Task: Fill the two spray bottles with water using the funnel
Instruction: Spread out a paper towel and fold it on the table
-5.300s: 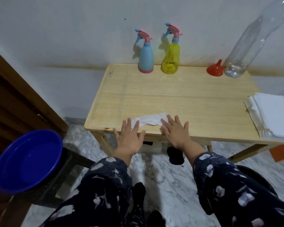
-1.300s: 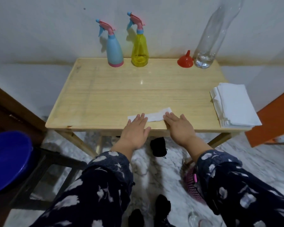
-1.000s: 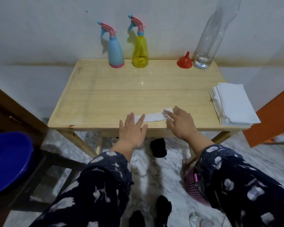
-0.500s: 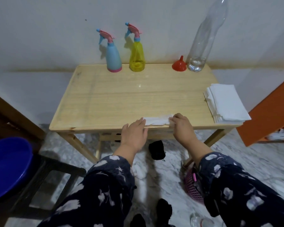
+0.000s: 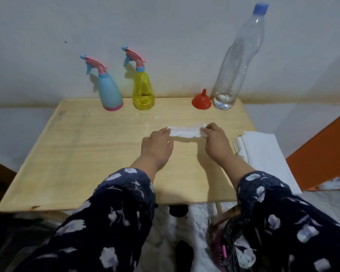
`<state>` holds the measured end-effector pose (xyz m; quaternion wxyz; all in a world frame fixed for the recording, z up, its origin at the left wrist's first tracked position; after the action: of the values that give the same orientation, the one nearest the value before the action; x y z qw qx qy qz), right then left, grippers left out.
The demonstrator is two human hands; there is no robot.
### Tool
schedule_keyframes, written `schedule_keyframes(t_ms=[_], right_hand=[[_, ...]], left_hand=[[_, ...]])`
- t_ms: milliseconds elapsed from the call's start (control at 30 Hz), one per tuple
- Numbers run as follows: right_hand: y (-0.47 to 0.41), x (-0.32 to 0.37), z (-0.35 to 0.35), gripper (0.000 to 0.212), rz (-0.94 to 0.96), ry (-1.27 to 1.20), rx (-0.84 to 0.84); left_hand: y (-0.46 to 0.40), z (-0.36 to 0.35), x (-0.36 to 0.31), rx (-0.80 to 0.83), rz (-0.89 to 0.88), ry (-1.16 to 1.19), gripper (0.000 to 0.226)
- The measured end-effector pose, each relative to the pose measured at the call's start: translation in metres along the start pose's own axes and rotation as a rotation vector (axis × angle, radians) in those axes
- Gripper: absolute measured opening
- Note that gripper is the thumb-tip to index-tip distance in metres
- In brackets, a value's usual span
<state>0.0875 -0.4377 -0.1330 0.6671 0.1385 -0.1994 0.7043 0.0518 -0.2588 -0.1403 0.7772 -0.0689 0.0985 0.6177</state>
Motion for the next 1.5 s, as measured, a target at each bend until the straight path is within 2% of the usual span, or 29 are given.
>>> schedule_keyframes(t_ms=[100,233,333,400,500,567,633,667,767,1100,1500], right_hand=[[-0.054,-0.005,-0.011,0.041,0.017,-0.010,0.048],[-0.119,-0.011,-0.030,0.038,-0.059,0.019,0.141],[-0.139,-0.013,-0.048,0.025,-0.035,0.096,0.194],[-0.141,-0.014,-0.051,0.024,-0.038,0.210,0.137],[-0.136,-0.001,-0.042,0.034,0.044,0.161,-0.052],[-0.135,0.009,-0.057,0.042,0.139,0.115,0.087],[-0.135,0.007,-0.080,0.047,0.145,0.176,0.321],[-0.135,0.004,-0.086,0.049,0.141,0.224,0.380],[-0.135,0.000,-0.090,0.052,0.147,0.317,0.411],[-0.092,-0.002,-0.070,0.051,0.090,0.312,0.432],[0.016,-0.007,-0.047,0.049,0.008,0.286,0.435]], left_hand=[[-0.052,-0.006,0.014,0.004,0.023,0.001,0.051],[-0.112,-0.011,0.035,-0.021,0.045,-0.001,0.051],[-0.139,-0.024,0.051,0.062,0.082,-0.011,0.052],[-0.148,-0.032,0.055,0.102,0.110,-0.012,0.053],[-0.150,-0.030,0.043,-0.043,0.082,-0.011,0.054],[-0.150,-0.037,0.027,-0.054,0.008,0.010,0.054],[-0.153,-0.049,0.020,0.033,-0.012,0.037,0.054],[-0.154,-0.052,0.021,0.078,0.004,0.053,0.054],[-0.158,-0.054,0.025,0.153,0.013,0.041,0.054],[-0.117,-0.052,0.006,0.215,0.026,0.096,0.056],[-0.016,-0.054,-0.040,0.315,-0.036,0.074,0.058]])
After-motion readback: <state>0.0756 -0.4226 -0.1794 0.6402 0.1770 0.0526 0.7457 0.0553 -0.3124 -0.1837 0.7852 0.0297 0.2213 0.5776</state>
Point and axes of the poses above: each hand's wrist, its own y-axis away from the middle knuckle, its own z-axis out of the back of the hand, x = y × z, the point moved 8 cm from there along -y, towards the middle knuckle, and after that the axes turned 13 degrees about -z, right-handed, at the moved point
